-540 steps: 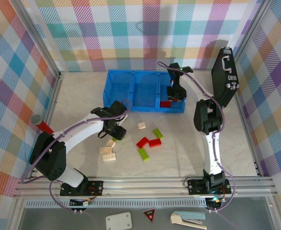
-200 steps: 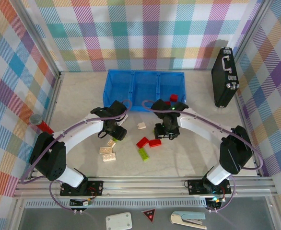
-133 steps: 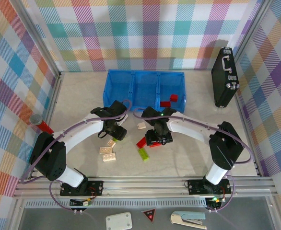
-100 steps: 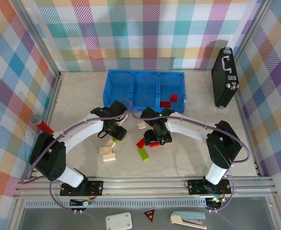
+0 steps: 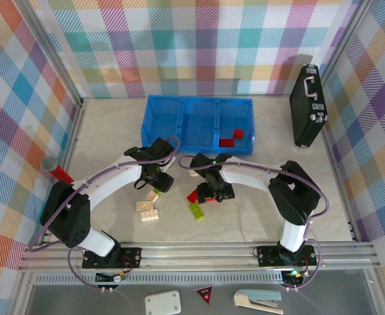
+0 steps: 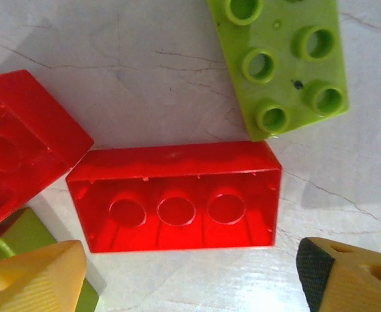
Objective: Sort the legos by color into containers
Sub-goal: Pick up the lego from the bottom-center of the table.
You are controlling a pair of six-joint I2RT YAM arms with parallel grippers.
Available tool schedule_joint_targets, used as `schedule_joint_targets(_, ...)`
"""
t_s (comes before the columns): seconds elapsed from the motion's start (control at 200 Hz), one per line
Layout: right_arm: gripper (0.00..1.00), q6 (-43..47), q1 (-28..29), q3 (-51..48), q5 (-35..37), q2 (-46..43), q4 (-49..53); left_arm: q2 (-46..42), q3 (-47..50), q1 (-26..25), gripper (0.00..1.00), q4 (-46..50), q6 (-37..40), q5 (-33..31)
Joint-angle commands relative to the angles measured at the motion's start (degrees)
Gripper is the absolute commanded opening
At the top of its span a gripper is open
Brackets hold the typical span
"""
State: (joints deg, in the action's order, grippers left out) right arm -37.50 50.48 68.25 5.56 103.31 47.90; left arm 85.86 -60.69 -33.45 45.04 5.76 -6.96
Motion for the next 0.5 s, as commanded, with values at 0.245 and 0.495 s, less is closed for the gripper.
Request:
schedule_joint_targets(0.245, 0.79, 0.06, 0.95, 0.48, 1.82, 2.28, -1.06, -0.87, -1.22, 0.49, 0.7, 1.11, -0.05, 0.54)
schedule_joint_targets(0.495, 0.75, 0.06, 1.2, 0.77, 2.7, 2.4, -0.82, -0.84, -1.19, 0.5, 0.69, 1.1, -0.12, 0.71)
